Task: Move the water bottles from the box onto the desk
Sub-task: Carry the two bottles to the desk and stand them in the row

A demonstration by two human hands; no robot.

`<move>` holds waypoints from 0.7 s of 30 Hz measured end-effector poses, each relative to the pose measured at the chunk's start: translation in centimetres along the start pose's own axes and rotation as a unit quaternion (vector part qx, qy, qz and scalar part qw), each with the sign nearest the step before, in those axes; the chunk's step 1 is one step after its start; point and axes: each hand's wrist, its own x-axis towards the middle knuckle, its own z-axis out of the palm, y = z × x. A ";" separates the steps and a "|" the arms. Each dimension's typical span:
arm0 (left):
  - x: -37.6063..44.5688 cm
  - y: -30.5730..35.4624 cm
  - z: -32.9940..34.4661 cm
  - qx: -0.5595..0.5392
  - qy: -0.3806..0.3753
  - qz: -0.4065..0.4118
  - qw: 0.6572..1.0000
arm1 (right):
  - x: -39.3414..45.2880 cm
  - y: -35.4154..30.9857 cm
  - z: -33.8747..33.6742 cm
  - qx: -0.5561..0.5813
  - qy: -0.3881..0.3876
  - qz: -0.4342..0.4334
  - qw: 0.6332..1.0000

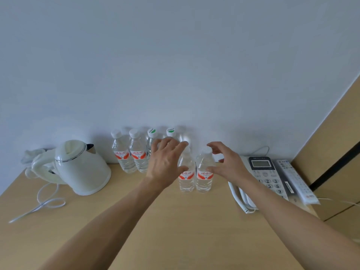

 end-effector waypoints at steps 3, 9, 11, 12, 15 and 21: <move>0.8 0.6 -0.3 0.058 -0.024 0.054 0.997 | -0.1 -0.3 0.0 -0.024 0.003 -0.019 1.000; 1.4 0.1 0.0 0.102 -0.059 0.082 0.990 | -0.4 -0.8 0.1 -0.056 0.003 -0.027 0.998; 1.7 0.1 0.1 0.105 -0.069 0.082 0.989 | -0.5 -1.0 0.2 -0.061 0.002 -0.031 0.998; 2.0 0.1 0.3 0.107 -0.077 0.078 0.988 | -0.5 -1.0 0.2 -0.063 0.004 -0.030 0.998; 2.9 0.2 0.6 0.116 -0.116 0.055 0.985 | -0.4 -1.0 0.3 -0.064 0.011 -0.028 0.998; 5.4 0.1 1.4 0.138 -0.157 0.036 0.977 | -0.4 -1.2 0.3 -0.060 0.014 -0.020 0.998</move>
